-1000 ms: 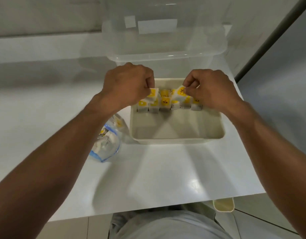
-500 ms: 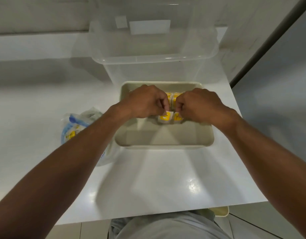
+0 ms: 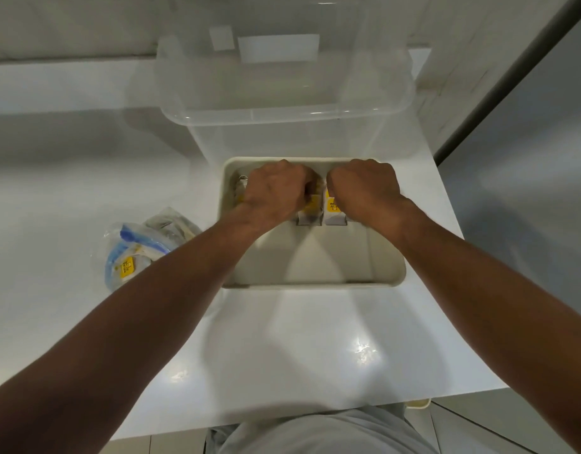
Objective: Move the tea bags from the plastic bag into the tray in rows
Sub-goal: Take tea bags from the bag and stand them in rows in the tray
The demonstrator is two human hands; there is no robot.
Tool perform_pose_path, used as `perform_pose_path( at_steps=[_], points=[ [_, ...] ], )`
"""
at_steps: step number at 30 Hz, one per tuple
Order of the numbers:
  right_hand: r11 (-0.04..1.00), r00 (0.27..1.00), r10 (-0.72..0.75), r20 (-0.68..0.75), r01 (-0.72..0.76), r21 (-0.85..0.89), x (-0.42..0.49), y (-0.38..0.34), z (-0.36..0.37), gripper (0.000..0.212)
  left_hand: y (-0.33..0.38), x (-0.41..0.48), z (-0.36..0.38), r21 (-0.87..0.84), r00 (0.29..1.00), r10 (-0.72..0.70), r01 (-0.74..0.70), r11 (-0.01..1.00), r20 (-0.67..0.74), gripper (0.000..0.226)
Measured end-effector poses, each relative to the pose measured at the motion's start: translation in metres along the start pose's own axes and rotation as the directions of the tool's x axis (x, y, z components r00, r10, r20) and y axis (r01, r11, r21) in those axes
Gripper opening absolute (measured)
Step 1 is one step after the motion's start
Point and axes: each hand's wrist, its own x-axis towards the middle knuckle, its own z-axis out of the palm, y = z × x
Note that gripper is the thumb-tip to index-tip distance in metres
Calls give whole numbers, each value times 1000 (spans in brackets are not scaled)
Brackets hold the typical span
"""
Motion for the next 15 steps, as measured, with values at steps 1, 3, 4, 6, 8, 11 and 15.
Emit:
perform_pose_path(
  at_steps=[1, 3, 4, 6, 8, 11, 15],
  points=[
    [1000, 1000, -1, -12, 1, 2, 0, 0, 2, 24, 0, 1, 2, 11, 1000, 14, -14, 1000, -7, 22],
    [1000, 1000, 9, -23, -8, 17, 2, -1, 5, 23, -1, 1, 3, 7, 1000, 27, -27, 1000, -7, 23],
    [1000, 1000, 14, -25, -14, 26, 2, 0, 6, 23, -2, 1, 3, -4, 1000, 28, -28, 1000, 2, 23],
    [999, 1000, 23, -17, -22, 46, 3, 0, 9, 22, -3, 1, 4, -15, 999, 29, -29, 999, 19, 23],
    [999, 1000, 26, -13, -25, 41, 3, 0, 10, 19, -4, 1, 6, -1, 1000, 27, -27, 1000, 11, 21],
    [999, 999, 34, -14, -34, 7, 4, -2, 9, 16, -4, 1, 9, 25, 999, 31, -31, 999, -16, 21],
    [998, 998, 66, -11, -66, -21, 2, -5, 10, 10, -7, -1, 8, -9, 999, 32, -32, 999, -35, 20]
  ],
)
